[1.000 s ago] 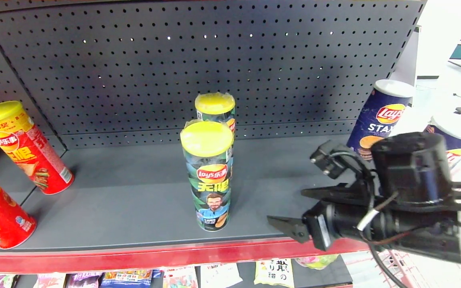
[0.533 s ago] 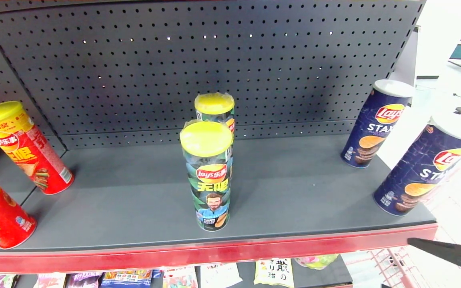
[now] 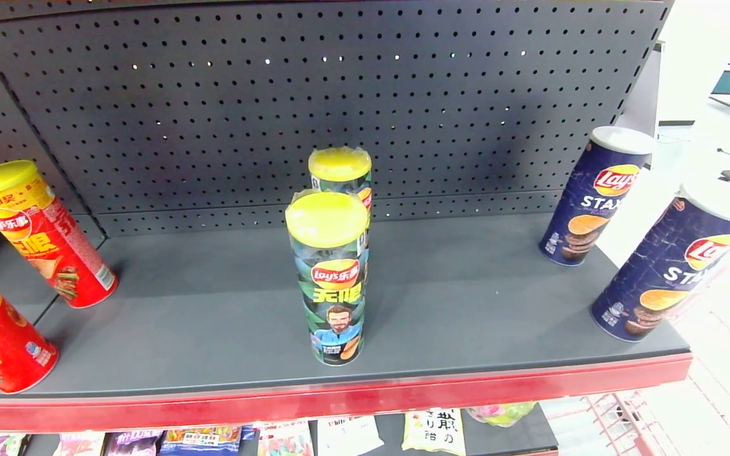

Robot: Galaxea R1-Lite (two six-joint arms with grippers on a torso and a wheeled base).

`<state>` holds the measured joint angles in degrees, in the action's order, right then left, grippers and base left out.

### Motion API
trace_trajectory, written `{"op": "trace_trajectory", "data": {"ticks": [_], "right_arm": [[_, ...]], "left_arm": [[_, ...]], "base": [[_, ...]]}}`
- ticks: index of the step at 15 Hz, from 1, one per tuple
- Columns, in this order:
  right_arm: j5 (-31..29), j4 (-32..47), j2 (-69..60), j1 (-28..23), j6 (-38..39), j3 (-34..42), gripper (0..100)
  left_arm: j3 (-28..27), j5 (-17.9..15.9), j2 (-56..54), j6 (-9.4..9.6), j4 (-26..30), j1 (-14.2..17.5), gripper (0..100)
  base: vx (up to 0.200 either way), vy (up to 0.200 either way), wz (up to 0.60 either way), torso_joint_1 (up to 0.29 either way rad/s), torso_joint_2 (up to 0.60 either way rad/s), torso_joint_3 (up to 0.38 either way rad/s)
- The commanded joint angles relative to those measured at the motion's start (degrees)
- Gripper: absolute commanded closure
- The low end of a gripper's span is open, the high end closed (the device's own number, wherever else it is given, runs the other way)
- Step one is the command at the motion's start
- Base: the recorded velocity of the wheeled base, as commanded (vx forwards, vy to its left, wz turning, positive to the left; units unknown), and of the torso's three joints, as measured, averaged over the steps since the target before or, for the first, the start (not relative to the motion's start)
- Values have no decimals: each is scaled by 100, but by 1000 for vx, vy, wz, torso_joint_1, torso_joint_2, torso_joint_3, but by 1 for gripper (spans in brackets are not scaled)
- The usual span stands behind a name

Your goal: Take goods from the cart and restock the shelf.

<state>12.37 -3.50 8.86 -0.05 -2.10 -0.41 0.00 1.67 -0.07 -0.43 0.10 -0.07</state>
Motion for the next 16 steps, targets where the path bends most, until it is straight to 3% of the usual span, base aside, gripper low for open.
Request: {"op": "trace_trajectory", "data": {"ticks": [1, 2, 6, 16], "right_arm": [[-227, 25, -579, -153, 175, 41, 0], [-1211, 359, -886, 22, 289, 41, 0], [-956, 341, -877, 22, 139, 41, 0], [-982, 341, -877, 5, 236, 41, 0]], "left_arm": [[0, 9, 7, -1, -1, -1, 0], [0, 0, 7, -1, -1, -1, 0], [0, 0, 7, -1, -1, -1, 0], [0, 0, 7, -1, -1, -1, 0]], "base": [[0, 0, 0, 0, 0, 0], [0, 0, 0, 0, 0, 0], [0, 0, 0, 0, 0, 0], [0, 0, 0, 0, 0, 0]]}}
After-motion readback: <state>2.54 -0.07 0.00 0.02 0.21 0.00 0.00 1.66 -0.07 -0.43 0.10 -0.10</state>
